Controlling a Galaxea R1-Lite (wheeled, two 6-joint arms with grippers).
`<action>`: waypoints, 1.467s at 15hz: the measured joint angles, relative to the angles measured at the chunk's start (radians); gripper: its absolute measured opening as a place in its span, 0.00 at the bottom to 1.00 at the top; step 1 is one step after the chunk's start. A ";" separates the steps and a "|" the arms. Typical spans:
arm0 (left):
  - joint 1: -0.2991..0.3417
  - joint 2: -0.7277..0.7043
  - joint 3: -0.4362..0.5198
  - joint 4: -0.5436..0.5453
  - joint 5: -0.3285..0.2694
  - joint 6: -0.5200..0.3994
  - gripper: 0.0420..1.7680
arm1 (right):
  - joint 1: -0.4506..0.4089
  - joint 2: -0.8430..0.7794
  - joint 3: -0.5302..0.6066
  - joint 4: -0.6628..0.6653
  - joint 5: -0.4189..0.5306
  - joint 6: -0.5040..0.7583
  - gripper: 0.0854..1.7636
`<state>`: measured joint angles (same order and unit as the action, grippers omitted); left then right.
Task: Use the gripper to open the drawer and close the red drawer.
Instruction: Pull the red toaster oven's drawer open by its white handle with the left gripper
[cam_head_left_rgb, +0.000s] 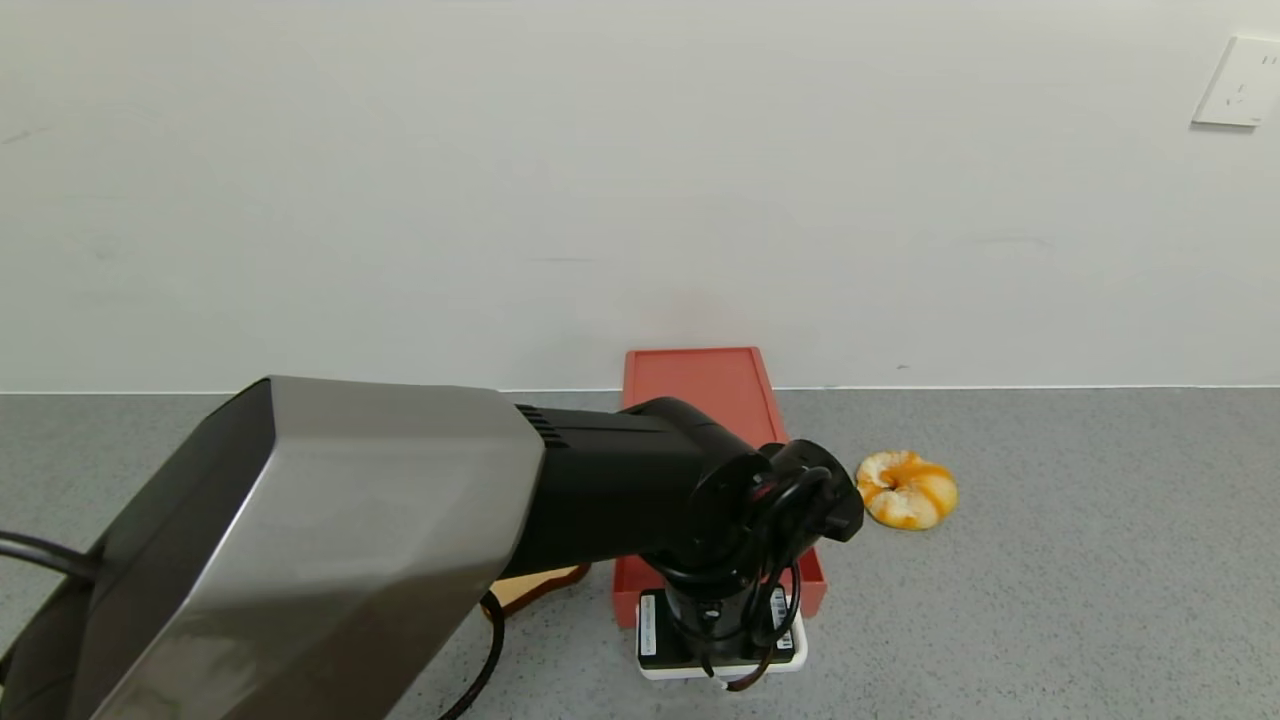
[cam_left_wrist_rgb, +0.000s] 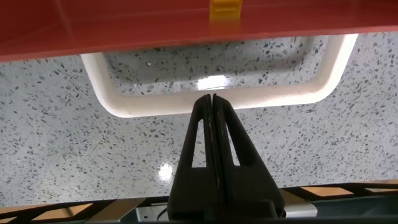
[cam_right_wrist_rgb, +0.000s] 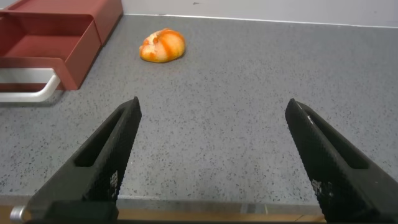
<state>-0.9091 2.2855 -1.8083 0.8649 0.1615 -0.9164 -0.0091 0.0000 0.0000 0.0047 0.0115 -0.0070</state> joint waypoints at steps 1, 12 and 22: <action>0.000 0.000 0.000 0.000 0.000 0.000 0.04 | 0.000 0.000 0.000 0.000 0.000 0.000 0.97; -0.001 -0.007 -0.008 -0.006 0.015 0.000 0.04 | 0.000 0.000 0.000 0.000 0.000 0.005 0.97; 0.004 -0.008 -0.015 -0.014 0.021 0.003 0.04 | 0.000 0.000 0.000 0.000 0.000 0.006 0.97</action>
<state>-0.9053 2.2774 -1.8236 0.8504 0.1821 -0.9134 -0.0091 0.0000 0.0000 0.0047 0.0115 -0.0013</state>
